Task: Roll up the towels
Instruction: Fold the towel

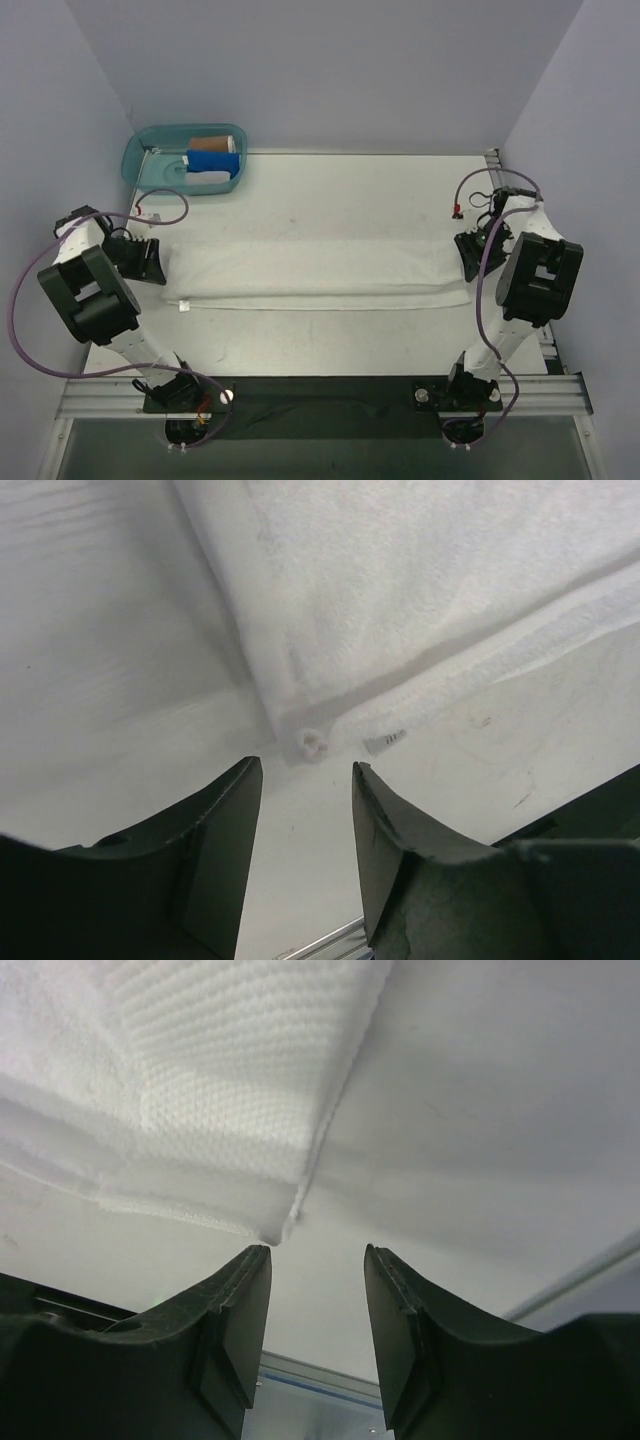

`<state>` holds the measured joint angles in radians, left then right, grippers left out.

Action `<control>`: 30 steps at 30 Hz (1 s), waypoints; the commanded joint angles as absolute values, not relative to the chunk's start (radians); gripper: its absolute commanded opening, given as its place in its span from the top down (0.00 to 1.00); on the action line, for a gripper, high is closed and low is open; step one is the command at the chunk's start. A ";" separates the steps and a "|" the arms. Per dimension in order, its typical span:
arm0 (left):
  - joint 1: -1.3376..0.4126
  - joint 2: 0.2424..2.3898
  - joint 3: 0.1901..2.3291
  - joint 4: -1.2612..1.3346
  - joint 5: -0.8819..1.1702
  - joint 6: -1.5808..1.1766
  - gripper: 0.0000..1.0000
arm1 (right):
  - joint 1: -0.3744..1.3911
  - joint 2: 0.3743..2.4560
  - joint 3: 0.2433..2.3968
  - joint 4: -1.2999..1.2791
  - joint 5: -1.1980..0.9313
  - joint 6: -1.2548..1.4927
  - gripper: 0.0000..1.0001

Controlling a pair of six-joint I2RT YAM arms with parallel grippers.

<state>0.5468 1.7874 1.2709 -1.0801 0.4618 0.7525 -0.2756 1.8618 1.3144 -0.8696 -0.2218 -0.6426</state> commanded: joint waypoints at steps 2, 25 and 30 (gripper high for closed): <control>0.569 1.678 1.339 -1.209 0.589 0.896 0.46 | -0.310 1.721 1.348 -0.965 -0.282 -0.710 0.55; 0.400 1.700 1.138 -1.011 0.511 0.761 0.57 | -0.123 1.885 1.332 -0.970 -0.347 -0.479 0.66; 0.410 1.709 1.075 -0.931 0.453 0.727 0.56 | -0.130 1.960 1.311 -0.927 -0.259 -0.468 0.68</control>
